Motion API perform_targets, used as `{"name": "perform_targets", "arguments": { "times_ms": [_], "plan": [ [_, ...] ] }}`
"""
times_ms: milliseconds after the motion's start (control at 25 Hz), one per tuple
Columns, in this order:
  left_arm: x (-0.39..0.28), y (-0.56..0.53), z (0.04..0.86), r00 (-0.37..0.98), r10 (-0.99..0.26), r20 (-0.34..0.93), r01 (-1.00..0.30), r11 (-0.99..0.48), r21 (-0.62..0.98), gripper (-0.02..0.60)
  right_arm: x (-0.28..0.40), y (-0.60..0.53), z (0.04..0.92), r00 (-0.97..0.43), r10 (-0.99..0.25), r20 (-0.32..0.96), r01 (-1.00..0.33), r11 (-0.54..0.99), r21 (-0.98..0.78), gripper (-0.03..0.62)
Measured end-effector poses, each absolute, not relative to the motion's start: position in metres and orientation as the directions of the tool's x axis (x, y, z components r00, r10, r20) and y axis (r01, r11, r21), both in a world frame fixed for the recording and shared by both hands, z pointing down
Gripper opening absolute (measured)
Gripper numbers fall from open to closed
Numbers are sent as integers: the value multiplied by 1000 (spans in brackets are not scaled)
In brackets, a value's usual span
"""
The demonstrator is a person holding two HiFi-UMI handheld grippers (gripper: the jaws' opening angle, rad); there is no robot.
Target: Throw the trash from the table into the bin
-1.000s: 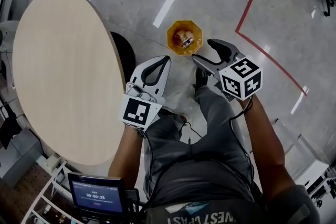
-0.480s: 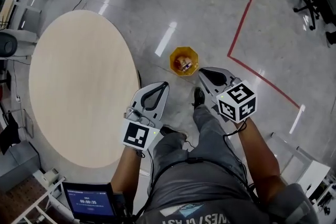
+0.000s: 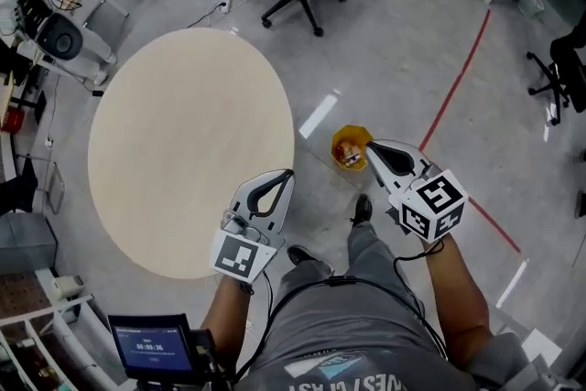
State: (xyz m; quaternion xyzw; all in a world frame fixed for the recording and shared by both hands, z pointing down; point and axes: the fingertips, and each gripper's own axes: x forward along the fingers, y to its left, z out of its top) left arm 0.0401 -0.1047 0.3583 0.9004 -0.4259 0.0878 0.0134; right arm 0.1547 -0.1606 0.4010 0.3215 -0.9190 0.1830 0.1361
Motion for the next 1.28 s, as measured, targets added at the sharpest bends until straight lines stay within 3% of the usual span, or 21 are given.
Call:
{"name": "perform_targets", "arguments": {
  "times_ms": [240,560,760,1280],
  "plan": [
    [-24,-60,288,537,-829,154,-816,-557,-153,41,86,-126,310,-828,-475,297,-536,825,-176,11],
    [-86,-52,295,415,-898,145,-876,-438,-202,41,-3,-114,289,-926,-310,215,-337,936,-105,11],
    [-166,35,262,337,-936,100,-917,-350,-190,41,-105,-14,238,-966,-173,192,-178,984,-9,11],
    [-242,65,281,137,-985,103,-963,-156,-218,41,-196,17,244,-978,62,201,81,993,86,9]
  ]
}}
